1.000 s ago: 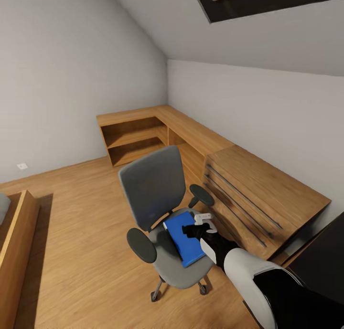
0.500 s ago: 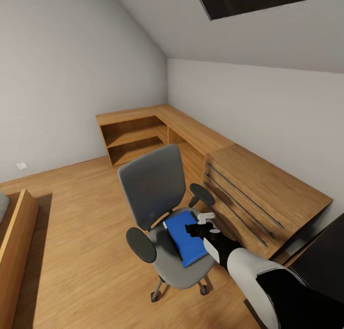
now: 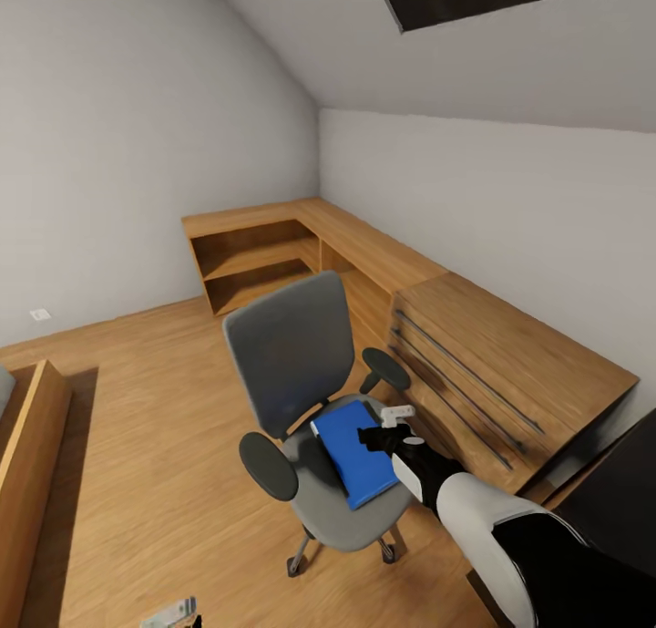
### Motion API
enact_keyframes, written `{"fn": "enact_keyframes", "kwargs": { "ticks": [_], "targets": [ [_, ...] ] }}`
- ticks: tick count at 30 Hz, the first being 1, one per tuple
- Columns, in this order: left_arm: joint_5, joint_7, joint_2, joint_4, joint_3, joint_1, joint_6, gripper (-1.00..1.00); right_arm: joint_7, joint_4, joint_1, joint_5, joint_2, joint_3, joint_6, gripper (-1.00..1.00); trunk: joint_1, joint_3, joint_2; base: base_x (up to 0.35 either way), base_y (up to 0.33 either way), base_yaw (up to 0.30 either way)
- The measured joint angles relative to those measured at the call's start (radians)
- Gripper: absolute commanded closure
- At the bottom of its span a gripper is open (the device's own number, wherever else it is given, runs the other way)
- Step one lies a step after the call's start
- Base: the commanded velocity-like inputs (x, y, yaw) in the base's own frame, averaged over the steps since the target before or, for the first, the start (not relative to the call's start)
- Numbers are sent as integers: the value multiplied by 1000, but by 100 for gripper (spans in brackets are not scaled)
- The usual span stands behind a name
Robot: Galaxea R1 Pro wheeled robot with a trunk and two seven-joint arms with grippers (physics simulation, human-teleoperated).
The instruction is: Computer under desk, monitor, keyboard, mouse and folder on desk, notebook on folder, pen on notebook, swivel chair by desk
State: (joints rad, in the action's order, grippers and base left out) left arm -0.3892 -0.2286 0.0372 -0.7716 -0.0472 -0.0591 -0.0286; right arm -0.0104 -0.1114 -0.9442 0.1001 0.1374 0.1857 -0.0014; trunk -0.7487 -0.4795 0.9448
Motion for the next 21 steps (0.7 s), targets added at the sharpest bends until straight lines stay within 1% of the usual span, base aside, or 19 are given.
{"fn": "enact_keyframes", "kwargs": {
  "ticks": [2,3,4,6,9,12,13,16,21],
  "targets": [
    [-5,0,2,-53,12,0,38,-100,0,0,0,0,0,0,0,-100,-8,-6,14,0,0,0],
    [-7,0,3,-104,20,-1,75,-100,0,-1,0,0,0,0,0,-100,-11,-9,21,0,0,0],
    [-9,-1,4,-170,27,-1,135,-100,-1,-1,0,0,-1,-1,-1,-100,-15,-12,28,0,0,0],
    [-10,-2,4,-201,32,0,167,-100,-1,-1,0,0,-1,-1,-1,-100,-23,-19,42,0,0,0],
    [-12,-3,2,-220,45,0,193,-100,-2,-2,0,0,-1,-1,-1,-100,-35,-28,63,0,0,0],
    [-12,-1,-1,-205,70,0,204,-100,-2,-2,0,0,-2,-1,-1,-100,-46,-38,84,0,0,0],
    [-11,4,-4,-133,105,0,163,-100,-1,-2,0,1,-13,-1,-1,-100,-50,-41,91,0,0,0],
    [-9,4,-3,-115,111,-1,134,-100,-1,-2,0,1,-15,-1,-1,-100,-61,-50,112,0,0,0],
    [-8,2,-3,-110,114,-1,118,-100,-1,-2,0,1,-16,-1,-1,-100,-81,-66,147,0,0,0]
  ]
}}
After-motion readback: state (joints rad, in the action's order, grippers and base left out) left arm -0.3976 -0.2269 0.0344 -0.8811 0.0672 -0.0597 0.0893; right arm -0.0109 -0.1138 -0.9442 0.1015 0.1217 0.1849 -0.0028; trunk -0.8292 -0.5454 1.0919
